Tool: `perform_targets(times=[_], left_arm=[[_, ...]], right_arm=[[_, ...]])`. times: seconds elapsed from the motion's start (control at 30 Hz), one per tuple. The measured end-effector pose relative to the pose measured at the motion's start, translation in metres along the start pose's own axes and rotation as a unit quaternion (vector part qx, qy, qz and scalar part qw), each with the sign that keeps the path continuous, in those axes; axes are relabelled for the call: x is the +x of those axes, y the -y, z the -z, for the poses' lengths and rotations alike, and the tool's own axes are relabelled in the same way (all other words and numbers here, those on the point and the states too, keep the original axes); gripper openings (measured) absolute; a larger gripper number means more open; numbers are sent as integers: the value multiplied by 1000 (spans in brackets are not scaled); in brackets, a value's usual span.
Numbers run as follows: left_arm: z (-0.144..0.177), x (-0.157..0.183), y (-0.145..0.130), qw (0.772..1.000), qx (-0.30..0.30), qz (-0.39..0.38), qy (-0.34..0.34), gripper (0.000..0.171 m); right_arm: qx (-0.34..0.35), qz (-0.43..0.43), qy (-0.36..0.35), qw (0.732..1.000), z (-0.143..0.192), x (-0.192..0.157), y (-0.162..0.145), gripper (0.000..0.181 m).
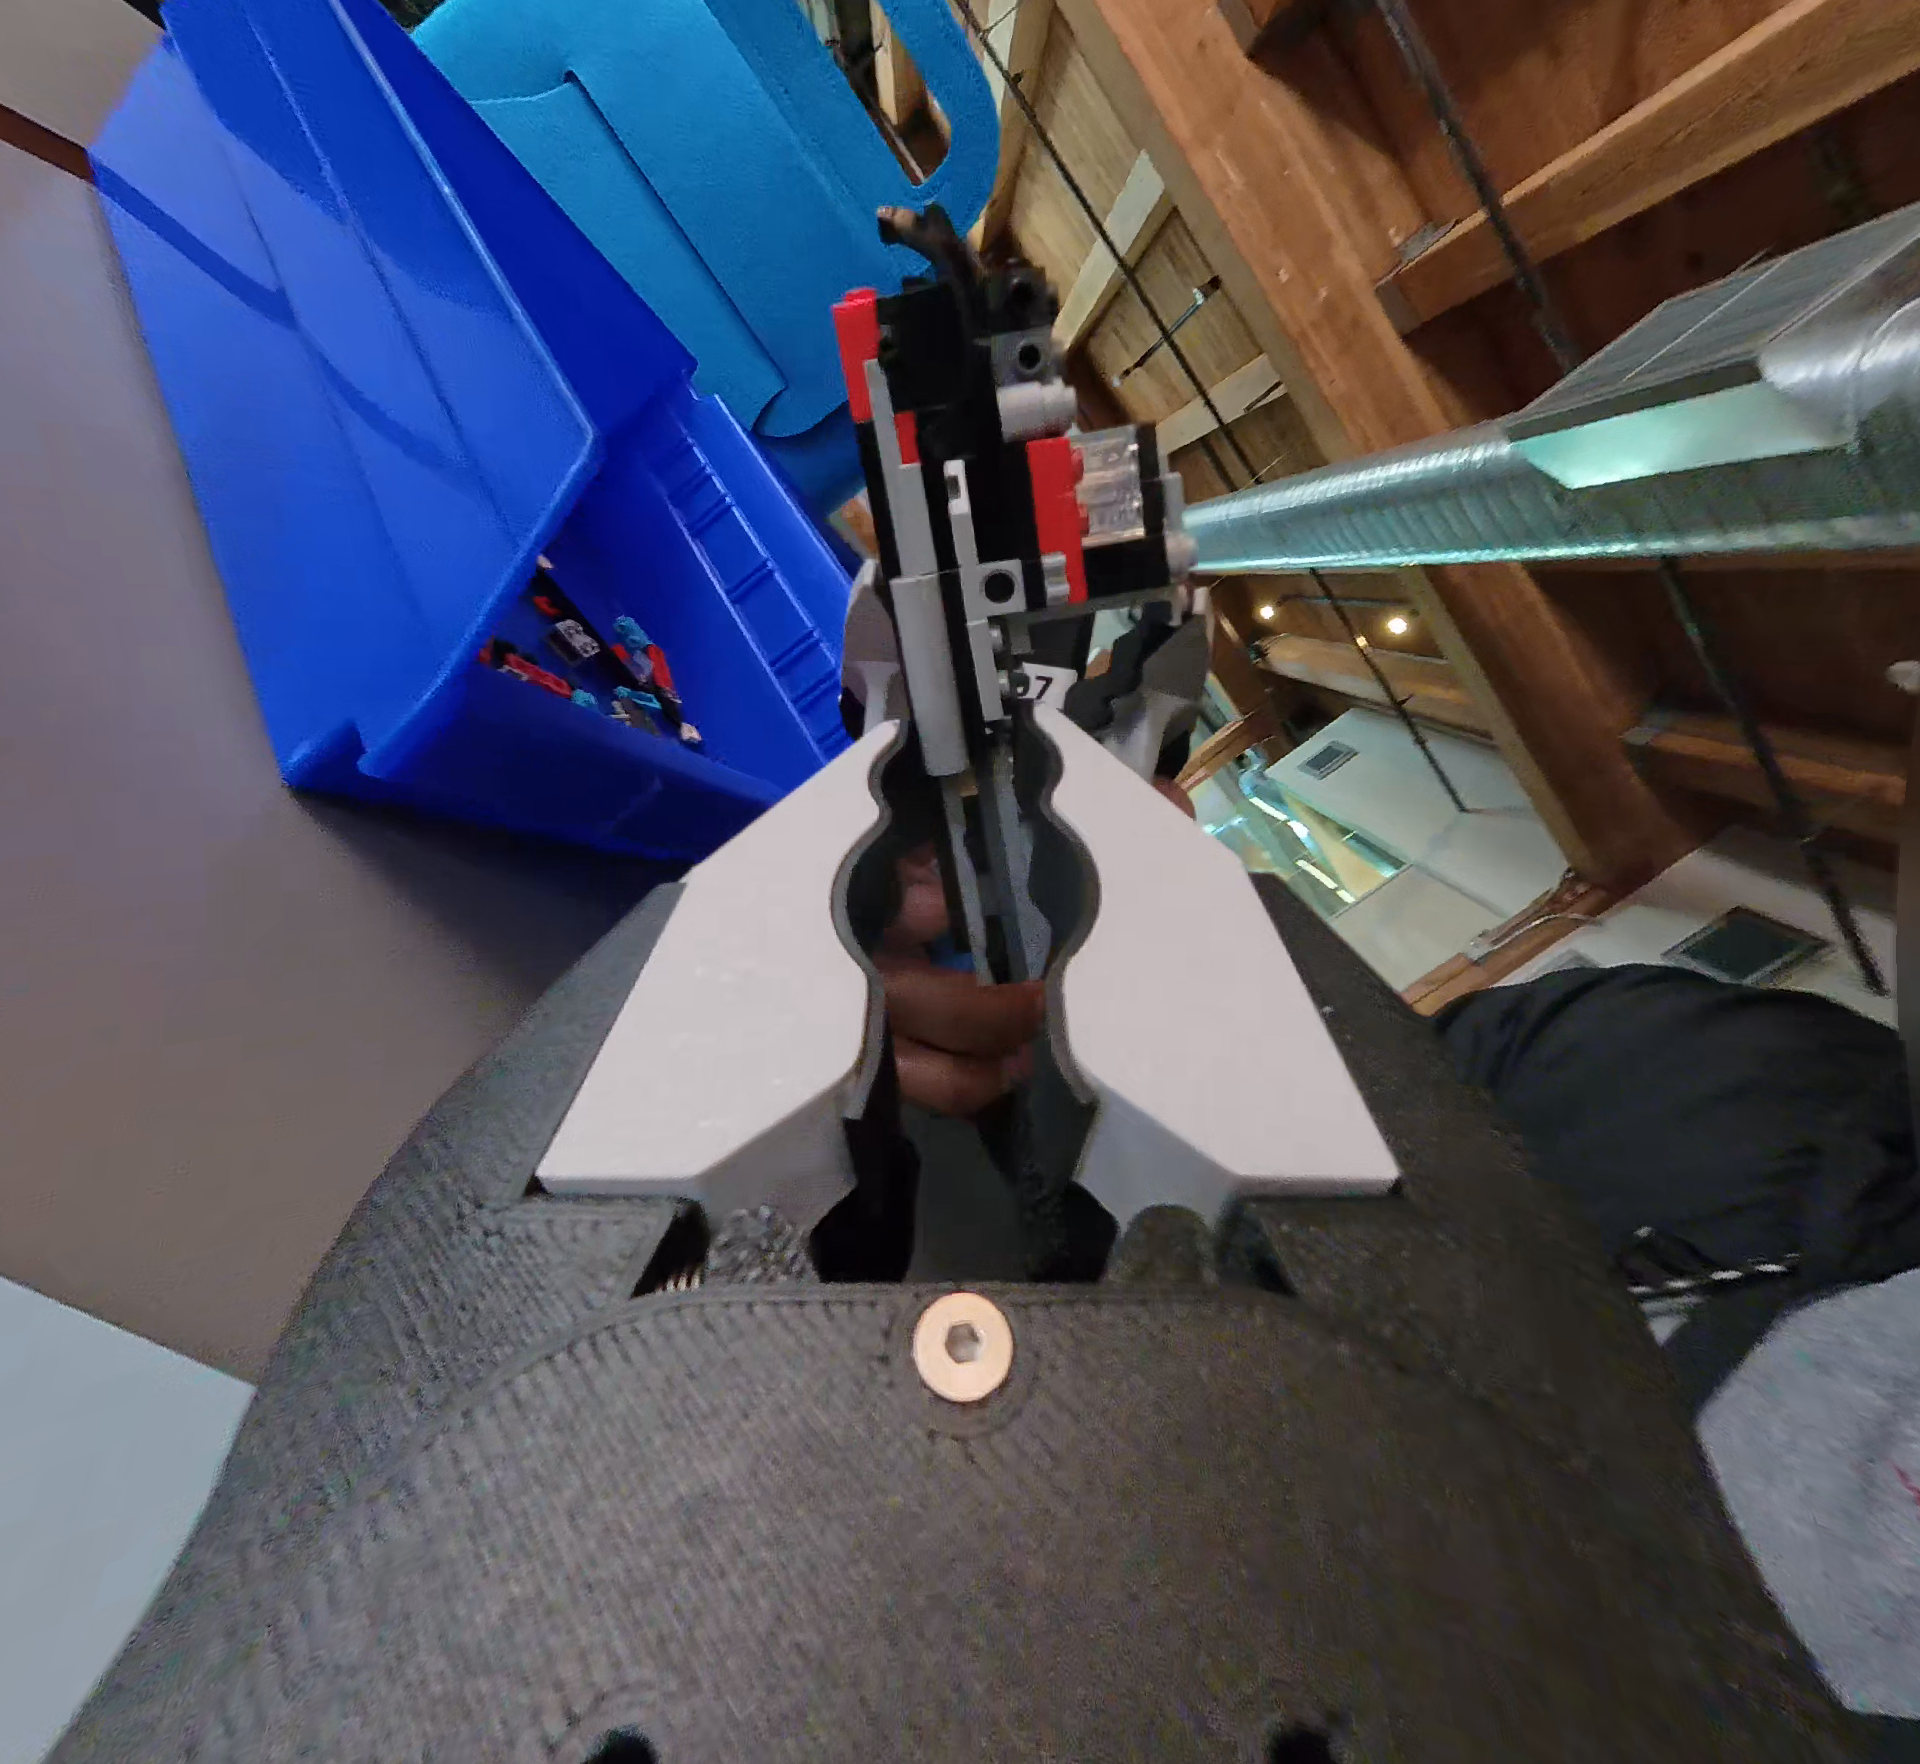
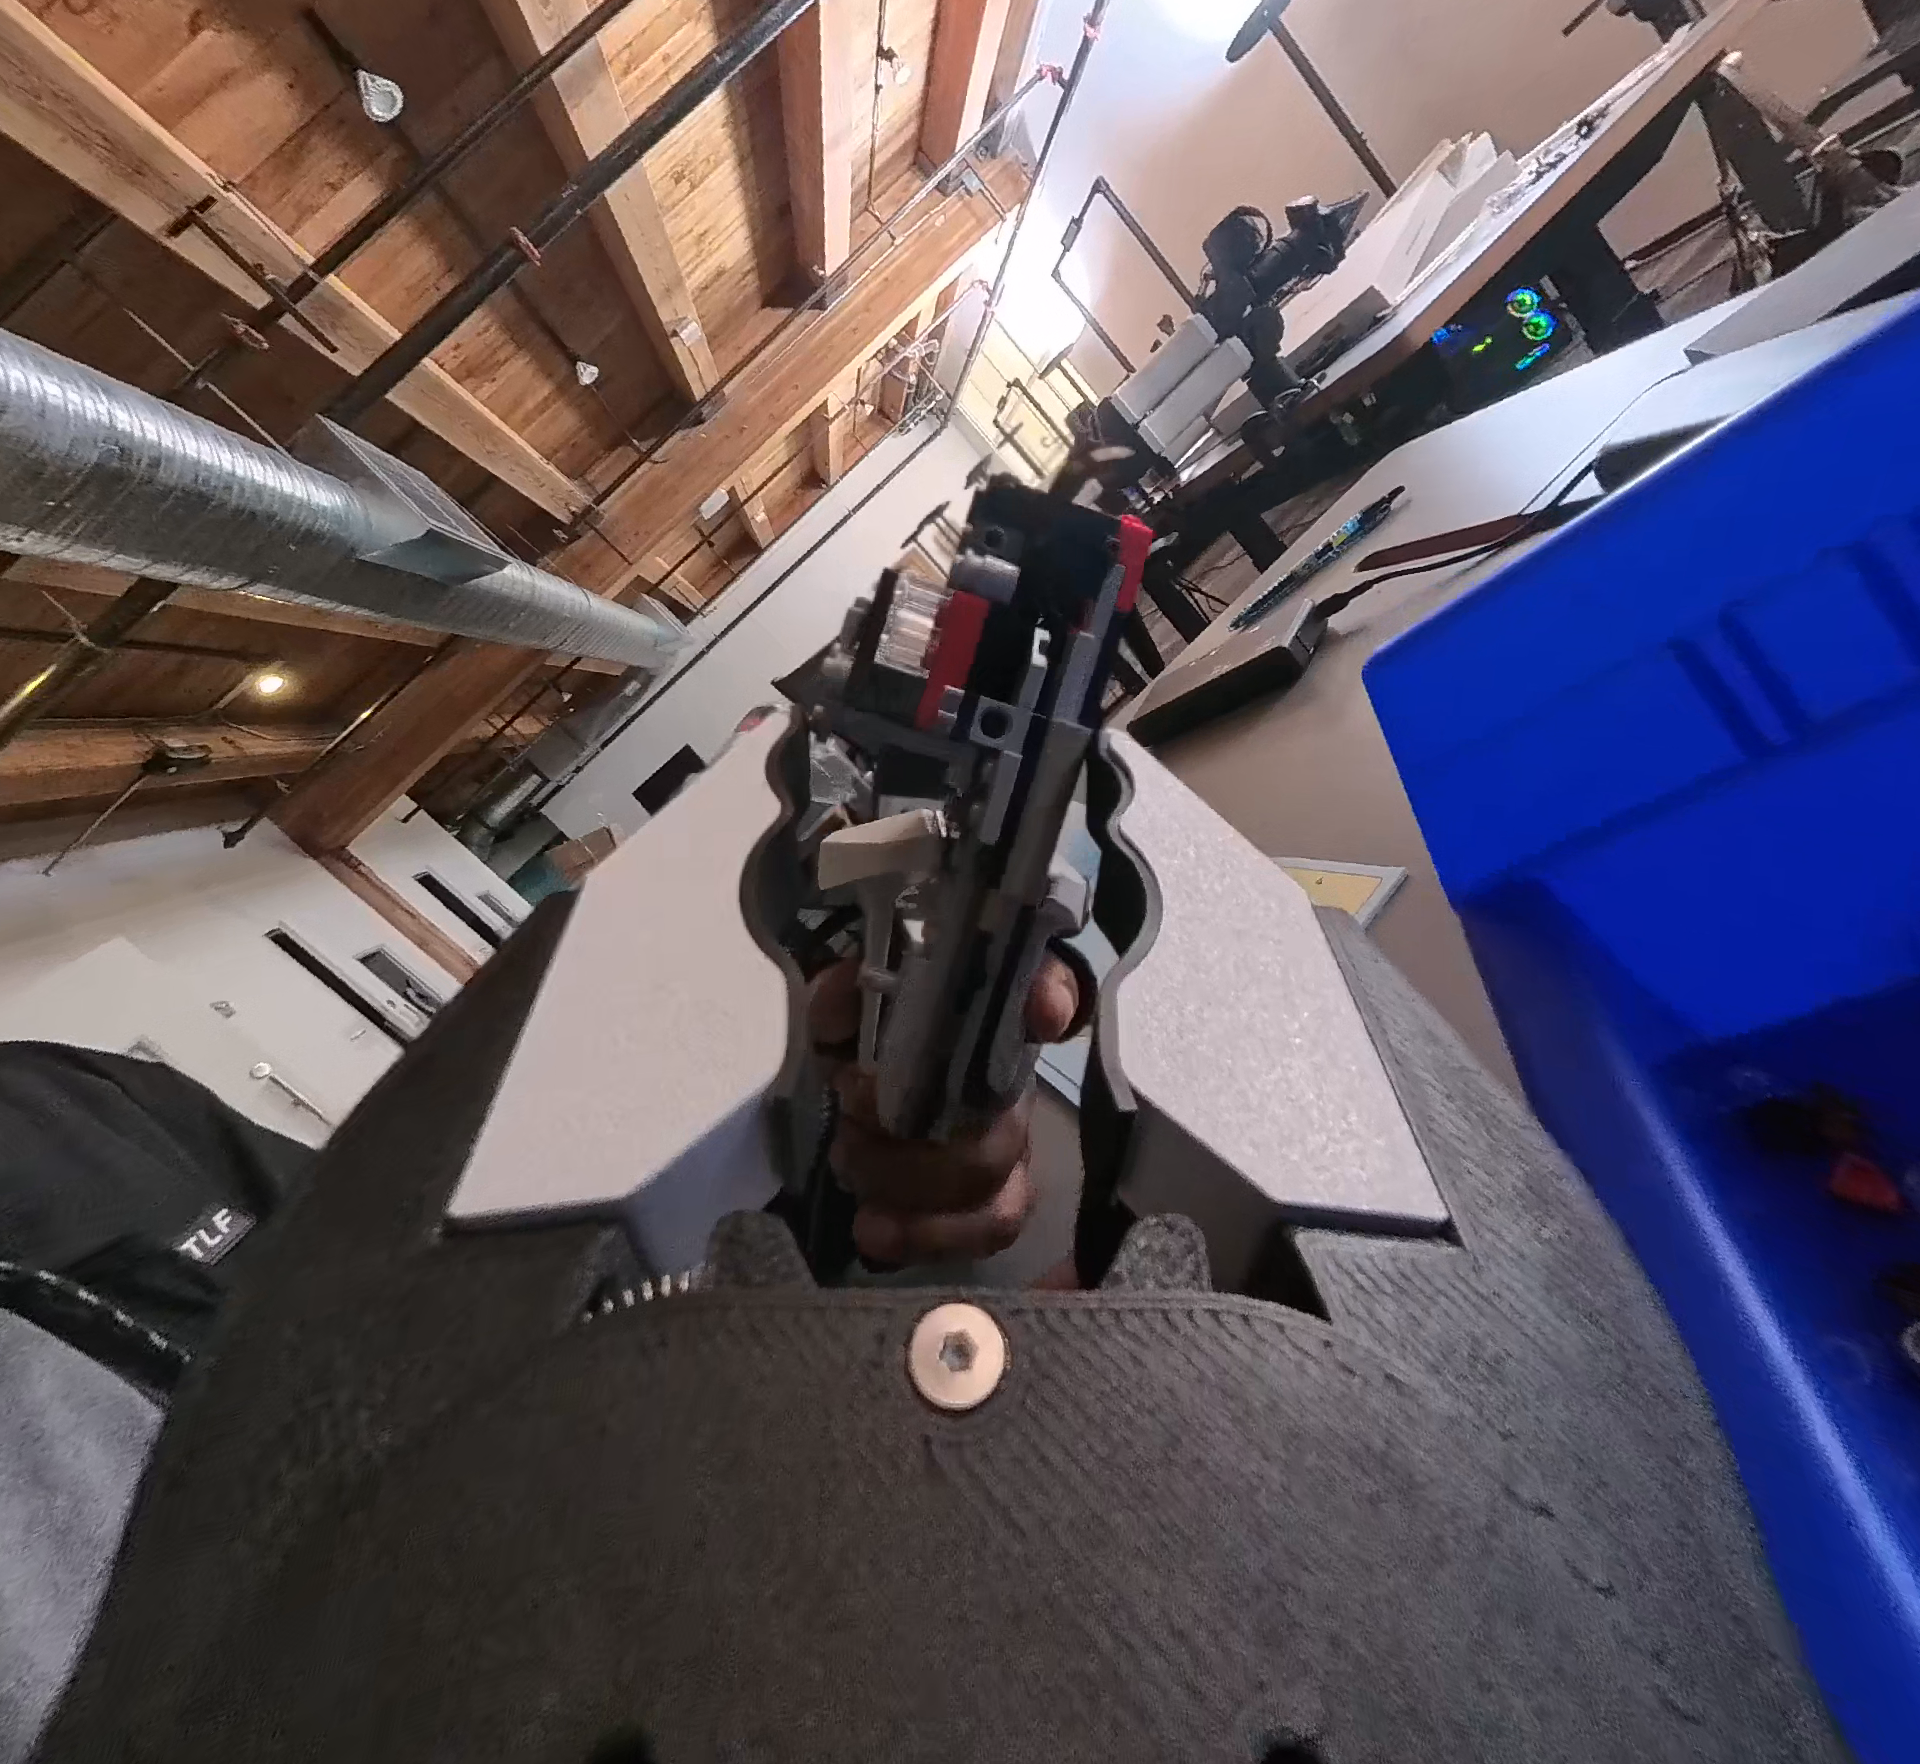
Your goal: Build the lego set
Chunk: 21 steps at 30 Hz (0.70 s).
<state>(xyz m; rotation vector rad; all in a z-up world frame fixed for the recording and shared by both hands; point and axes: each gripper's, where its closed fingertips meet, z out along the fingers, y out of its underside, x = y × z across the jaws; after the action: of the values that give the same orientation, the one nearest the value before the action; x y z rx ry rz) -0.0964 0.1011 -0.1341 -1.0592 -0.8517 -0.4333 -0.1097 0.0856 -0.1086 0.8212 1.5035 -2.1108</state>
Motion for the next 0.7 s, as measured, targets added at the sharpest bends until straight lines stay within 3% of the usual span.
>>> perform_targets(times=[0.17, 0.47, 0.6, 0.7], left_arm=[[8, -6, 11, 999, 32, 40, 0, 18], [30, -27, 33, 991, 94, 87, 37, 18], [33, -25, 37, 991, 101, 71, 49, 18], [42, -18, 42, 990, 118, 36, 71, 19]], right_arm=[[1, 30, -37, 999, 4, 6, 7, 72], [-26, 130, -71, 989, -1, 0, -17, 75], [-64, 151, -67, 984, -1, 1, -44, 71], [-71, 173, -68, 980, 2, -6, -45, 70]])
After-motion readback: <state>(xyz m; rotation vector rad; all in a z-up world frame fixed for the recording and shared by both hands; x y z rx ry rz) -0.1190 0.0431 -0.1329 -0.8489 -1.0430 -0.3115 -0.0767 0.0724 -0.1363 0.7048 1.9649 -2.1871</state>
